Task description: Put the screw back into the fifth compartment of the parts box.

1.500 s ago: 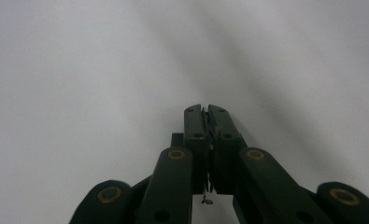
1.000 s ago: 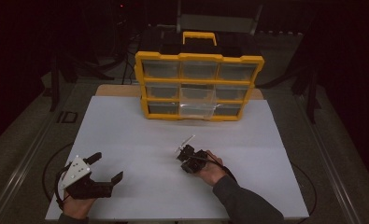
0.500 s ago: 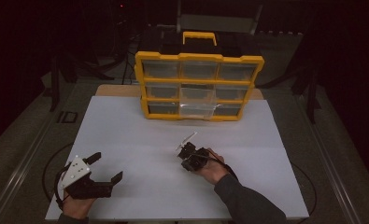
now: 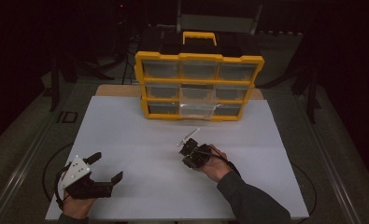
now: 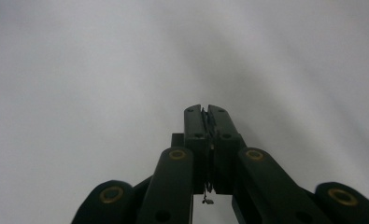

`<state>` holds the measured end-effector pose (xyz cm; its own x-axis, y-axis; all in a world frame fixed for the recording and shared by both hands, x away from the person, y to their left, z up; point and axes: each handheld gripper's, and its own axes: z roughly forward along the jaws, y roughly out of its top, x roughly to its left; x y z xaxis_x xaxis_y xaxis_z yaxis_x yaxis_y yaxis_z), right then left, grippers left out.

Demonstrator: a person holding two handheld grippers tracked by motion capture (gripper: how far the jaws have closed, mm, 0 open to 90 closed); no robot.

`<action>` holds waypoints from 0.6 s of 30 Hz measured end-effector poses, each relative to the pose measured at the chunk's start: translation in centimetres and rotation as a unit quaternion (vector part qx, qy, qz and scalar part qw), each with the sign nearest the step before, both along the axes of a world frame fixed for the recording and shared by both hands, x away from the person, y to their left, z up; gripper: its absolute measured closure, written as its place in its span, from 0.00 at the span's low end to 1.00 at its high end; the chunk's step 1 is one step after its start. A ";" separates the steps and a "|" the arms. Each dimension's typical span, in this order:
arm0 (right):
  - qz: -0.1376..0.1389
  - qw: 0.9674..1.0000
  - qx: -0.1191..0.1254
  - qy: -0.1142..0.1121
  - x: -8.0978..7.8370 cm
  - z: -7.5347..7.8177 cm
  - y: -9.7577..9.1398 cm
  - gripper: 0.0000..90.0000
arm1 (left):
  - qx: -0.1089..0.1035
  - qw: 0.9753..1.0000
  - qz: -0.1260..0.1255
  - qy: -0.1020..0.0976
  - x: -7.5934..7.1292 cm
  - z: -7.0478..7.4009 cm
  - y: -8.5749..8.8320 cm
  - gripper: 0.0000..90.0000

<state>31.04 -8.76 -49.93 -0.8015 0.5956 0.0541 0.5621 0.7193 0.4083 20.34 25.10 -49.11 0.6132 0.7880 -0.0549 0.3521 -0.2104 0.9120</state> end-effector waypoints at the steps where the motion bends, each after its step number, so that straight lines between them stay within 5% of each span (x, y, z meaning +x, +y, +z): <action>1: 0.003 1.000 0.000 -0.002 0.1 0.1 0.0 0.97 | 0.000 1.000 0.000 0.000 0.0 0.0 0.0 0.00; 18: 0.003 1.000 0.012 -0.010 0.3 2.0 -0.4 0.97 | -0.001 1.000 0.001 -0.001 0.0 0.0 0.0 0.00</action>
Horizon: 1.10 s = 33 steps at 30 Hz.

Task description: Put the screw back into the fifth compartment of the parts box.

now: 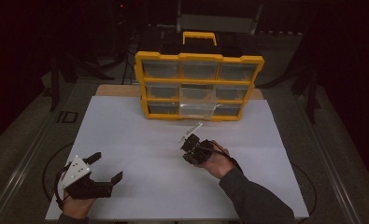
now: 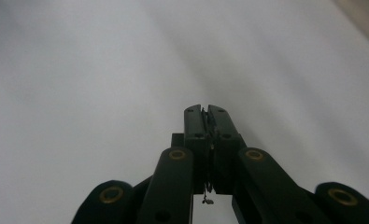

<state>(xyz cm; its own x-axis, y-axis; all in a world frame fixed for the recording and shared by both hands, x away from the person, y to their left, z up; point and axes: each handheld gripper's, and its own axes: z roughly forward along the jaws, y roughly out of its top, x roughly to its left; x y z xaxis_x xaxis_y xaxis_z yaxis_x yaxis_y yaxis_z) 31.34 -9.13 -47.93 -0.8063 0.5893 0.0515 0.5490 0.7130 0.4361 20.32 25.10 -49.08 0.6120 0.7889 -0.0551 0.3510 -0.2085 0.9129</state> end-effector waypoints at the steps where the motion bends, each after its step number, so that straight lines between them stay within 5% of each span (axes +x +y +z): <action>1: -0.001 1.000 0.001 -0.001 0.0 0.1 0.0 0.97 | 0.000 1.000 0.000 0.000 0.0 0.0 0.0 0.00; 33: 0.000 1.000 0.017 -0.024 0.7 3.8 -0.4 0.97 | -0.002 1.000 0.000 -0.001 0.0 0.0 0.0 0.00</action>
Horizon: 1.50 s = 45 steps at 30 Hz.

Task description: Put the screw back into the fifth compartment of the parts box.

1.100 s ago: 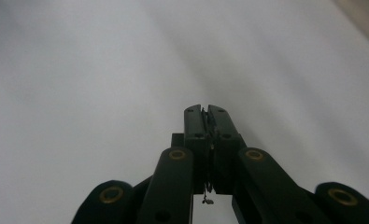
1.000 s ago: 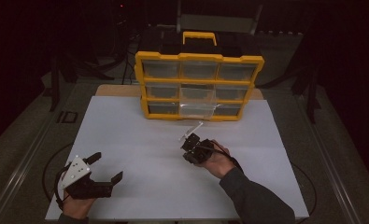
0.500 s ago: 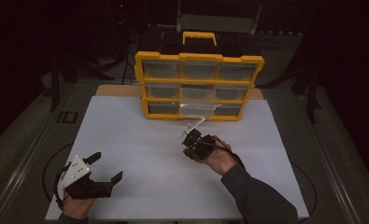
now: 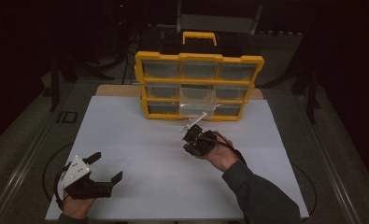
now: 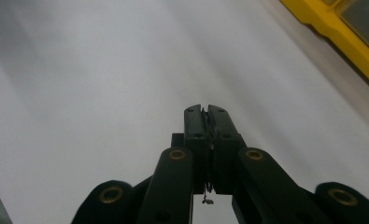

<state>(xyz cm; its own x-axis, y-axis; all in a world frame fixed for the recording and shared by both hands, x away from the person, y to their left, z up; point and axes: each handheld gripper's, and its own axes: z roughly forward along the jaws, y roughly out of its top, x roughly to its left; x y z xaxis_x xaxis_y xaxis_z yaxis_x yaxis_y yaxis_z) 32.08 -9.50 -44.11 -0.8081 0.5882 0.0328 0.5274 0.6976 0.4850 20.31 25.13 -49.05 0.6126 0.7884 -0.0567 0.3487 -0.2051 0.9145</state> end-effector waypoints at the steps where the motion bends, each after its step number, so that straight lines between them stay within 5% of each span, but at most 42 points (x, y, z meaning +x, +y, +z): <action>1: 0.002 1.000 0.000 -0.002 0.1 0.1 0.0 0.97 | 0.000 1.000 0.000 0.000 0.0 0.0 0.0 0.00; 45: -0.024 0.999 0.024 -0.019 2.9 5.0 -0.7 0.97 | 0.001 1.000 0.000 -0.001 0.0 0.0 0.1 0.00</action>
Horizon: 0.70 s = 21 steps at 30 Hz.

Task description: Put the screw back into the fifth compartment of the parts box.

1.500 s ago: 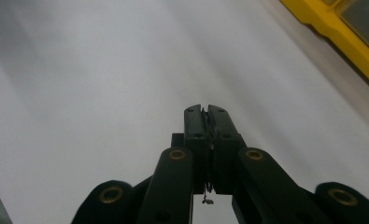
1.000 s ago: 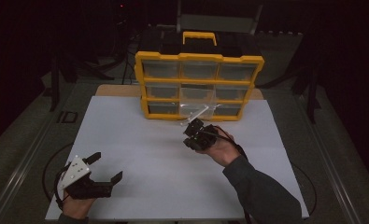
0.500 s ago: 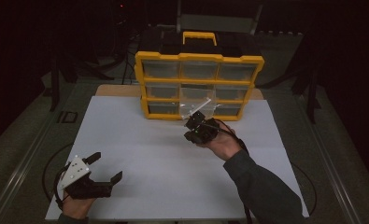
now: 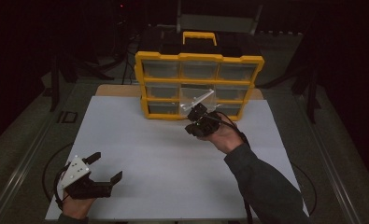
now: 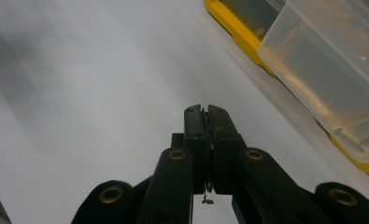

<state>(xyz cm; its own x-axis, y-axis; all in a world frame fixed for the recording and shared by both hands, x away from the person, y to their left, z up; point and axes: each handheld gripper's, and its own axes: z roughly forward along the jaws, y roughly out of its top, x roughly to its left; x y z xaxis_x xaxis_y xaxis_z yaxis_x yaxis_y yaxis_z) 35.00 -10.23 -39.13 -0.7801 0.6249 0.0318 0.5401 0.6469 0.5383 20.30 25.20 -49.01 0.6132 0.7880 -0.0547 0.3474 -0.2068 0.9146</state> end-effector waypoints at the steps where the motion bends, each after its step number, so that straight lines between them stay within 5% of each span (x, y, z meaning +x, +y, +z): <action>1: -0.003 1.000 0.003 0.001 0.1 0.1 0.0 0.97 | 0.000 1.000 0.000 0.000 0.0 0.0 0.0 0.00; 21: -0.012 1.000 0.009 -0.007 1.3 2.1 0.3 0.97 | -0.001 1.000 0.001 0.000 0.0 0.0 0.1 0.00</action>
